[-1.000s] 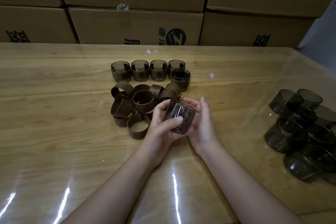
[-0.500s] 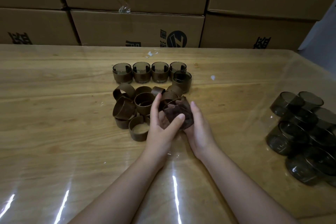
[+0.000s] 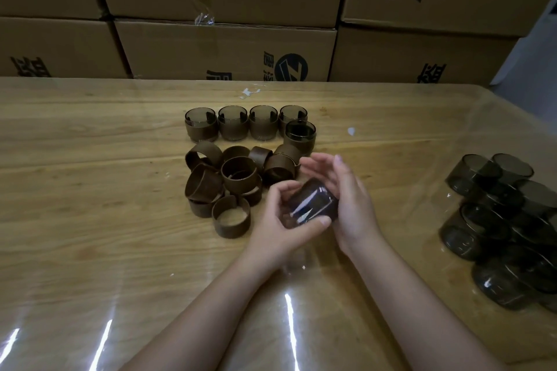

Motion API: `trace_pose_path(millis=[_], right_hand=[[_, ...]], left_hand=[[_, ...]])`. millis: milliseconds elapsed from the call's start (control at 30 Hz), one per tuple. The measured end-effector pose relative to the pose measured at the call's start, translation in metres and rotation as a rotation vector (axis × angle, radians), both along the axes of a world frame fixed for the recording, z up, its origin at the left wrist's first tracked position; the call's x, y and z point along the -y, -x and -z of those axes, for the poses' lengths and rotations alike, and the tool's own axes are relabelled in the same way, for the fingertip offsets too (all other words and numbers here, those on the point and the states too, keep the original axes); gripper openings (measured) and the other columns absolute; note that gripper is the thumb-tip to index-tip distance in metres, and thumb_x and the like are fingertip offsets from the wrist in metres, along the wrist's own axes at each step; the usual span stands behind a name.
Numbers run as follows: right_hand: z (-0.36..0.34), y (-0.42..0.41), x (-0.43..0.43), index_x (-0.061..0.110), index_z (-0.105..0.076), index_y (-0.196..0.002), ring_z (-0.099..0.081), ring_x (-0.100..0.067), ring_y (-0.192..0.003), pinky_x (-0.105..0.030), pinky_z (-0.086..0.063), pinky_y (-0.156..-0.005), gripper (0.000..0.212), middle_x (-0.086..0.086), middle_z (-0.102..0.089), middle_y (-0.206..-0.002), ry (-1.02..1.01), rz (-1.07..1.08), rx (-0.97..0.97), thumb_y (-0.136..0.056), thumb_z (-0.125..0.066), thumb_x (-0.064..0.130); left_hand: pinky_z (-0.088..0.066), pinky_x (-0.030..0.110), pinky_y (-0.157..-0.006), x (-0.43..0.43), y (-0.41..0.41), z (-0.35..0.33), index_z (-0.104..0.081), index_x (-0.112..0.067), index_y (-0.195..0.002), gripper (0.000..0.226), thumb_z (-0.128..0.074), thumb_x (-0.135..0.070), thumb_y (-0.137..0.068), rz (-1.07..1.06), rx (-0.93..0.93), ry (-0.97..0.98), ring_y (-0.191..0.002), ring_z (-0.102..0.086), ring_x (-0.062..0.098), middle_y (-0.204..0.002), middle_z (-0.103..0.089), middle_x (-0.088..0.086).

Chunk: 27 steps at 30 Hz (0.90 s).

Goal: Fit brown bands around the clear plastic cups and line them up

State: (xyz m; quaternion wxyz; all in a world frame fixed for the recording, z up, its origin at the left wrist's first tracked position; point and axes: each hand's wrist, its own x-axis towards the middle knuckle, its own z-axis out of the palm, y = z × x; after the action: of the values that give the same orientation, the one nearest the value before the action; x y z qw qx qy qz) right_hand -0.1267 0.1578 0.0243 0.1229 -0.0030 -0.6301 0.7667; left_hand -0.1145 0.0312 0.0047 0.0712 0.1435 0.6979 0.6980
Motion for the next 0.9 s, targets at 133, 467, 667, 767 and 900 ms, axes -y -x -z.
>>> trace_pose_path(millis=[133,467,667,767,900], right_hand=[[-0.013,0.008,-0.004,0.024,-0.066,-0.103,-0.069,-0.015,-0.101,-0.025,-0.055,-0.084,0.026,0.001,-0.073,-0.103,-0.066,-0.075,-0.029,-0.091,-0.048,0.040],[-0.002,0.076,-0.001,0.021,-0.060,-0.107,-0.066,-0.019,-0.095,-0.040,-0.052,-0.090,0.012,0.010,-0.062,-0.096,-0.610,0.124,0.165,-0.096,-0.055,0.023],[0.007,0.093,0.003,0.013,-0.061,-0.111,-0.059,-0.009,-0.069,-0.025,-0.049,-0.067,0.019,0.010,-0.061,-0.081,-0.539,0.126,0.197,-0.093,-0.060,0.013],[0.010,0.088,-0.006,0.009,-0.062,-0.117,-0.055,-0.005,-0.064,-0.011,-0.045,-0.052,0.025,0.005,-0.060,-0.080,-0.338,0.134,0.242,-0.093,-0.056,0.003],[0.012,0.065,-0.029,0.007,-0.061,-0.125,-0.052,-0.007,-0.063,-0.013,-0.044,-0.055,0.038,-0.001,-0.064,-0.088,-0.162,0.148,0.316,-0.091,-0.052,-0.006]], left_hand=[[-0.051,0.024,-0.091,0.000,-0.001,0.003,-0.052,-0.038,-0.117,0.069,-0.084,-0.036,-0.056,0.094,-0.031,0.057,-0.107,-0.061,0.001,-0.113,-0.065,-0.014],[-0.048,0.028,-0.070,0.005,0.009,0.001,-0.064,-0.020,-0.110,0.052,-0.069,-0.043,-0.063,0.014,0.239,-0.383,-0.091,-0.064,0.019,-0.102,-0.070,0.003],[-0.054,0.025,-0.066,0.006,0.011,0.000,-0.064,-0.012,-0.110,0.048,-0.068,-0.028,-0.065,0.068,0.236,-0.455,-0.085,-0.068,0.015,-0.097,-0.070,0.006],[-0.055,0.030,-0.068,0.005,0.010,-0.002,-0.057,-0.009,-0.121,0.052,-0.065,-0.025,-0.073,0.049,0.280,-0.456,-0.093,-0.066,0.022,-0.110,-0.066,0.011],[-0.058,0.035,-0.074,0.004,0.010,-0.003,-0.058,-0.009,-0.120,0.045,-0.063,-0.036,-0.084,0.023,0.361,-0.472,-0.104,-0.065,0.039,-0.114,-0.068,0.018]])
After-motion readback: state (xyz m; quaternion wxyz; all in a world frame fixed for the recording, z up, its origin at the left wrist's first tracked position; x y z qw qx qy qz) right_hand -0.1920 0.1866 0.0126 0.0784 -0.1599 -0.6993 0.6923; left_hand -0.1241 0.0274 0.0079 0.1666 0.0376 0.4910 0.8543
